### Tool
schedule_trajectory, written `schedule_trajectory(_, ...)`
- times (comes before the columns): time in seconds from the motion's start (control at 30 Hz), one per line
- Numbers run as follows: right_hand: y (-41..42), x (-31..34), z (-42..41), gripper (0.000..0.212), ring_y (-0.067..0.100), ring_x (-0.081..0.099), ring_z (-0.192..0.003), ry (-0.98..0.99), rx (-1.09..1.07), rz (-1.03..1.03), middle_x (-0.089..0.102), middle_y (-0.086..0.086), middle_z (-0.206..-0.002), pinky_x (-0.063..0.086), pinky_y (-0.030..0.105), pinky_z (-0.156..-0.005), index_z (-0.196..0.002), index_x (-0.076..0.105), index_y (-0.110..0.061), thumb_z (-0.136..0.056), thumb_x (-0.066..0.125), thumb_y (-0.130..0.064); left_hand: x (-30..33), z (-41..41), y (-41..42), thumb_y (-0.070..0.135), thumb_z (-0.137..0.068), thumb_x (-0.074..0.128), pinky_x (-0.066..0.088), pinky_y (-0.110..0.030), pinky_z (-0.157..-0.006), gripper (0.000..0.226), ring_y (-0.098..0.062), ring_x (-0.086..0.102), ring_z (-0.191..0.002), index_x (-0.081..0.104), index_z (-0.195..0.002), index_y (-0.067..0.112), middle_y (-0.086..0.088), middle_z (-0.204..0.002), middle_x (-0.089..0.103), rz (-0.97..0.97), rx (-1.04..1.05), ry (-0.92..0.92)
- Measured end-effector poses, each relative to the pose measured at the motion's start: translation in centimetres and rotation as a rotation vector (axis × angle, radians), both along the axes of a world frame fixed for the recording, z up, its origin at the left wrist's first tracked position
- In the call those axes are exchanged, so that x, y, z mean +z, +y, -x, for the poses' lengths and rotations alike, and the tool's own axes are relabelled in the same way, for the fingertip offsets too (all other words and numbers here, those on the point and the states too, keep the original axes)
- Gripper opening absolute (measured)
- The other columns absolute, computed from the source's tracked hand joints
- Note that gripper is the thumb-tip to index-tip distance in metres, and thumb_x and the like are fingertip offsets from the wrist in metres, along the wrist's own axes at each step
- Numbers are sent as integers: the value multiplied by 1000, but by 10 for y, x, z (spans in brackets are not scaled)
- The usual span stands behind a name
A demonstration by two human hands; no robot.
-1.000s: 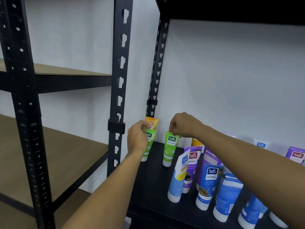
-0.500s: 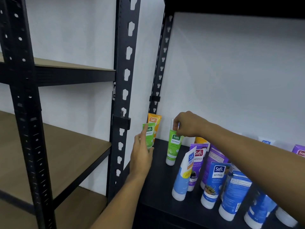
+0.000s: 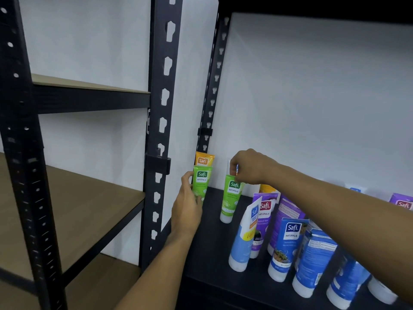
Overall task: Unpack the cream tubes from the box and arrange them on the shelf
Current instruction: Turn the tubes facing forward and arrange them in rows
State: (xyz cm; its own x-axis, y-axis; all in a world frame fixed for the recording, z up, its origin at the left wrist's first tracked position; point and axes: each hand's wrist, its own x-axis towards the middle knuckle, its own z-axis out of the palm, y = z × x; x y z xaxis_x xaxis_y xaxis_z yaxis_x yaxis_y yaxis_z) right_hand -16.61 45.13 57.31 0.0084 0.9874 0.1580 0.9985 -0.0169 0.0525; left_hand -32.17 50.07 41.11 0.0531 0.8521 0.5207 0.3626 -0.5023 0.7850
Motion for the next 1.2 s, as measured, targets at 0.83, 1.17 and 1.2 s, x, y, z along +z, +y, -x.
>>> schedule_trajectory(0.83, 9, 0, -3, 15, 16, 64, -76, 43, -6, -13, 63, 0, -92, 59, 33, -75, -83, 67, -21, -82, 75, -8, -7, -1, -5, 14, -91, 64, 50, -38, -66, 75, -26, 64, -84, 16, -145, 32, -4, -115, 59, -30, 167, 264)
schedule_trajectory(1.17, 12, -1, -3, 17, 15, 63, -73, 31, -5, -25, 63, 0, -89, 57, 31, -70, -80, 66, -23, -82, 74, -8, -10, -1, -3, 12, -91, 62, 55, -43, -70, 77, -26, 64, -85, 12, -146, 34, -4, -118, 58, -24, 151, 254)
schedule_trajectory(1.2, 11, -2, -3, 18, 15, 64, -73, 32, -9, -24, 63, -1, -89, 57, 30, -70, -80, 65, -24, -82, 74, -8, -10, -1, -3, 12, -91, 62, 55, -44, -70, 77, -26, 64, -86, 12, -146, 34, -4, -119, 58, -26, 151, 257)
